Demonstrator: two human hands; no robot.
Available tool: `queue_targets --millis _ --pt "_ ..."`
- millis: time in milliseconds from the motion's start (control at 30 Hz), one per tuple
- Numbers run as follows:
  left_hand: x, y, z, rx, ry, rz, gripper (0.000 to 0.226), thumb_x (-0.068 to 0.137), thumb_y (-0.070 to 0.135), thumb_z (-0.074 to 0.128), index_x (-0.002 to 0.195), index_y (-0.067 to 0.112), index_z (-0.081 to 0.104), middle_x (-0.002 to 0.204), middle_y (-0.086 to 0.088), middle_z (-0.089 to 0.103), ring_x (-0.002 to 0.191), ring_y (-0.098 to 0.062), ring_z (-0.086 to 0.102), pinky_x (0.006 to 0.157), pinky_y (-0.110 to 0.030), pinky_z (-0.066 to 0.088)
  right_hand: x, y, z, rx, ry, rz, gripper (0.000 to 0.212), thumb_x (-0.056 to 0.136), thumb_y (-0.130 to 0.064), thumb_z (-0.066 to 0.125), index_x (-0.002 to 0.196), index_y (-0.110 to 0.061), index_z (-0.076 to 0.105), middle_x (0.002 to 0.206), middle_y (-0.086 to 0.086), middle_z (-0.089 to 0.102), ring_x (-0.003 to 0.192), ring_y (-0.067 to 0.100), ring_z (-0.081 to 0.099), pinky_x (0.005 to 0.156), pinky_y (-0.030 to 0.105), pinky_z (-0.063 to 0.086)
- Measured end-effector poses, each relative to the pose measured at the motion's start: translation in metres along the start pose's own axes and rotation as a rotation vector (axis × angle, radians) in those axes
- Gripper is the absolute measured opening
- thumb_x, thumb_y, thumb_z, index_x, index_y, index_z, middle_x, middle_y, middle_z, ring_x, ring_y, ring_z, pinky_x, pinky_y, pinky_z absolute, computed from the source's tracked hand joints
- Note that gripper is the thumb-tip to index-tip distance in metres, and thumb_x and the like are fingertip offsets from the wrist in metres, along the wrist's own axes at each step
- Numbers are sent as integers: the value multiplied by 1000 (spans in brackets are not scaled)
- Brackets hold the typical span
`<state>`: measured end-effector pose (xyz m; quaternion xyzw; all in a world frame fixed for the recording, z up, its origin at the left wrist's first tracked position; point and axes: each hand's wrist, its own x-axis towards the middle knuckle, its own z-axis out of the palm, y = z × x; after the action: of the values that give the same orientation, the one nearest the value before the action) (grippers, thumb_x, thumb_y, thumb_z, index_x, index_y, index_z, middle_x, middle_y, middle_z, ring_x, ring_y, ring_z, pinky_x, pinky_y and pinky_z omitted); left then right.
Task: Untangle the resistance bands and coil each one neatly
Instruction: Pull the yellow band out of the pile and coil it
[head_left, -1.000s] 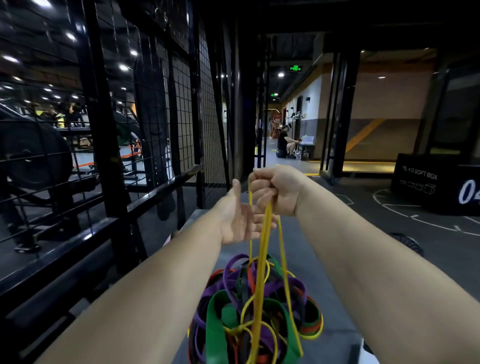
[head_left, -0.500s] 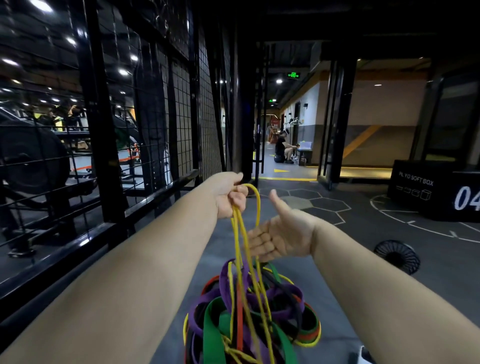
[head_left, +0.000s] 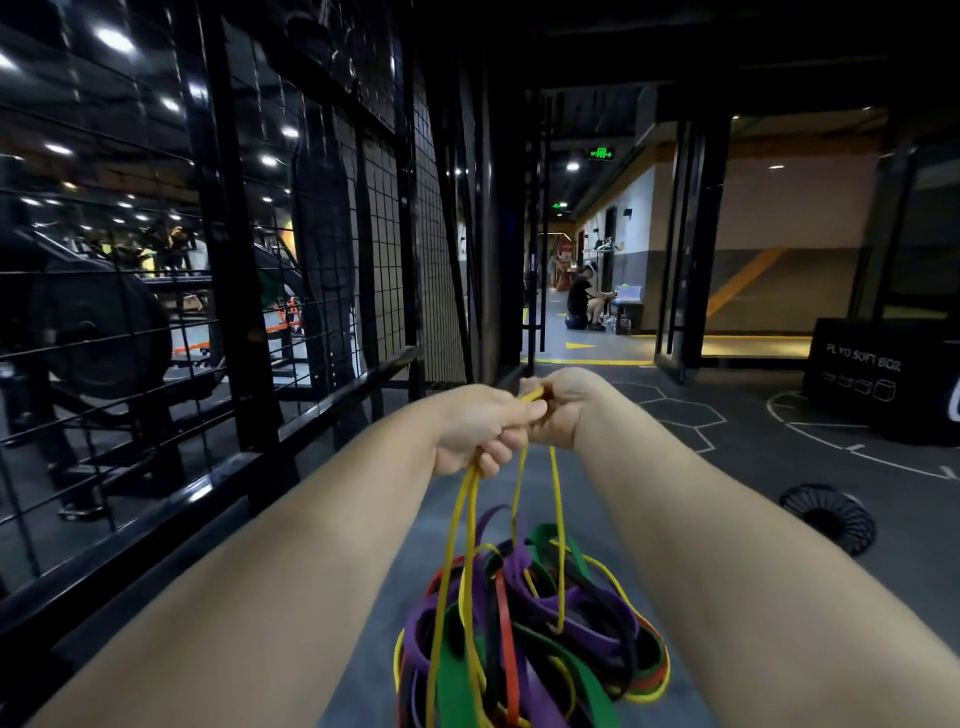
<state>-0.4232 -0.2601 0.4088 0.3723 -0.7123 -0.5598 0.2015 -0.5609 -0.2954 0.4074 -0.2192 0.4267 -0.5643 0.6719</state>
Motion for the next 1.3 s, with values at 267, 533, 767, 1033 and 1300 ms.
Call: queue_targets --millis 267,533,767,1033,1300 --pt "22 -23 7 -365 138 -89 78 88 75 15 97 9 56 77 -13 63 66 -26 64 69 -35 52 -27 -5 14 -187 -166 -136 33 96 -13 31 65 -14 42 44 -5 30 32 8 21 38 12 26" --pt "25 0 5 -545 359 25 44 103 37 34 71 13 51 39 2 51 28 -13 44 36 -17 34 -42 19 -11 -770 -356 -107 30 100 -22 35 78 -13 53 65 4 56 59 18 58 71 35 48" --pt "19 19 5 -333 377 291 30 105 15 34 78 10 48 62 -2 42 58 -15 47 58 -26 44 -35 11 -41 -630 -404 28 68 79 -36 33 127 7 53 126 24 58 110 33 60 100 45 41" --pt "1 11 16 -96 20 316 28 105 24 32 80 16 44 54 7 31 50 -8 28 51 -21 25 -41 11 -10 -183 -339 -83 92 88 -78 8 47 -10 56 39 3 39 36 16 40 56 29 35" --pt "0 -23 4 -115 -40 102 47 94 60 31 80 18 46 56 6 36 50 -9 31 50 -21 27 -39 -9 10 -13 -171 -158 31 103 -18 35 77 -11 50 47 -4 46 36 10 48 55 29 49"
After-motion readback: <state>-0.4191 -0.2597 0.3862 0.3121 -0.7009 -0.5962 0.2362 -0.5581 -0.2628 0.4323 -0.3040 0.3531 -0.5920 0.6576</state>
